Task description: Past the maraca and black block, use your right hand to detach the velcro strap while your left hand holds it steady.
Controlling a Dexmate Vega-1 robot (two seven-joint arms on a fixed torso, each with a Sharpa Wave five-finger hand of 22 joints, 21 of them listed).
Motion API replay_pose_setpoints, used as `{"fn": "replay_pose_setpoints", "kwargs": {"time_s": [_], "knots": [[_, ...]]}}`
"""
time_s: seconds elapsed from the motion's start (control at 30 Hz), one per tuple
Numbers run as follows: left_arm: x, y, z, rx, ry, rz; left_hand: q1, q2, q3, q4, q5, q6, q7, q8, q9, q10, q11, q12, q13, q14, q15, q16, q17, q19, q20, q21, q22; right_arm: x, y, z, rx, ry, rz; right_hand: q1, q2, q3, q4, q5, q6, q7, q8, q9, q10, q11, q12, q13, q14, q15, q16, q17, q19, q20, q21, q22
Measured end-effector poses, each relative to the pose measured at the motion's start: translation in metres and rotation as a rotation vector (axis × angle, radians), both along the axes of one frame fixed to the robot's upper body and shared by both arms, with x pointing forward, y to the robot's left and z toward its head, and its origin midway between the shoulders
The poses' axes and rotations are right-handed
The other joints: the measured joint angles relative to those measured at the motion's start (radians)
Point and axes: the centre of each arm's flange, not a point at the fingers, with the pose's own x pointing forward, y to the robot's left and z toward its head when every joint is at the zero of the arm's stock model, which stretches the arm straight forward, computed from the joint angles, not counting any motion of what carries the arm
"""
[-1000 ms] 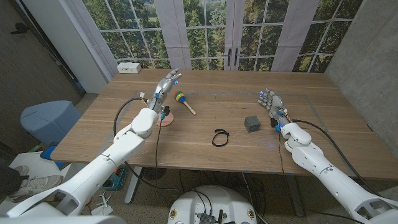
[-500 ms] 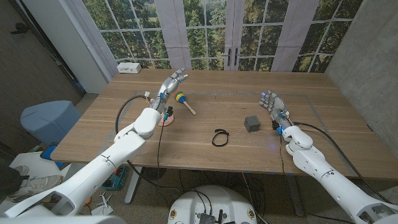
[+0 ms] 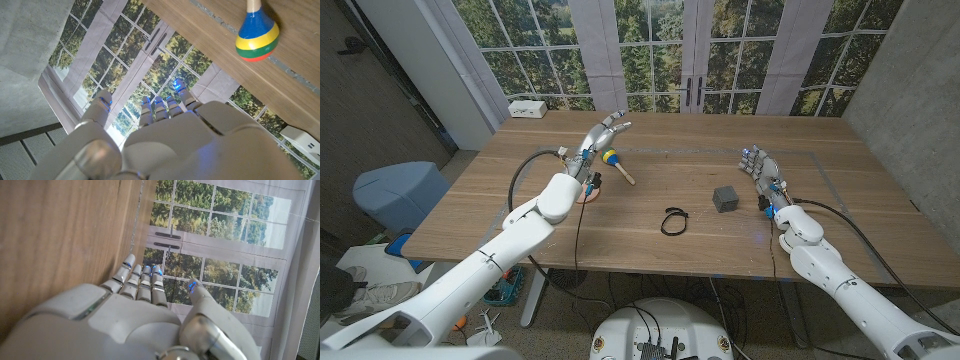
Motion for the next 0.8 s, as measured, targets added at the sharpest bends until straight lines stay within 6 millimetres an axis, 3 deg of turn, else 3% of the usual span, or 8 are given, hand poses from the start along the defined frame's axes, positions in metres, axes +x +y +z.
{"fn": "replay_pose_setpoints", "kwargs": {"time_s": [0.53, 0.8], "knots": [[-0.023, -0.012, -0.003, 0.071, -0.02, 0.002, 0.005, -0.005, 0.0, -0.008, 0.0, 0.011, 0.0, 0.0, 0.0, 0.004, -0.004, 0.0, 0.0, 0.002, 0.002, 0.0, 0.0, 0.005, -0.005, -0.011, 0.0, -0.005, -0.001, -0.005, 0.015, -0.032, -0.001, 0.0, 0.0, -0.004, -0.004, 0.0, 0.005, 0.005, 0.0, 0.0, 0.0, 0.0, 0.0, -0.009, 0.0, 0.0, 0.004, -0.005, 0.013, 0.002, -0.016, 0.0], [-0.029, -0.017, -0.007, 0.138, -0.017, 0.032, 0.005, -0.005, 0.0, -0.008, 0.0, 0.014, 0.003, 0.0, 0.0, 0.007, -0.007, 0.0, 0.0, 0.002, 0.002, 0.0, 0.0, 0.009, -0.002, -0.015, 0.0, -0.009, 0.0, -0.018, 0.034, -0.032, 0.0, 0.0, 0.0, 0.001, -0.01, 0.0, 0.005, 0.005, 0.0, 0.0, 0.003, 0.003, 0.0, -0.009, 0.0, 0.0, 0.004, -0.005, 0.012, 0.002, -0.016, 0.0]]}}
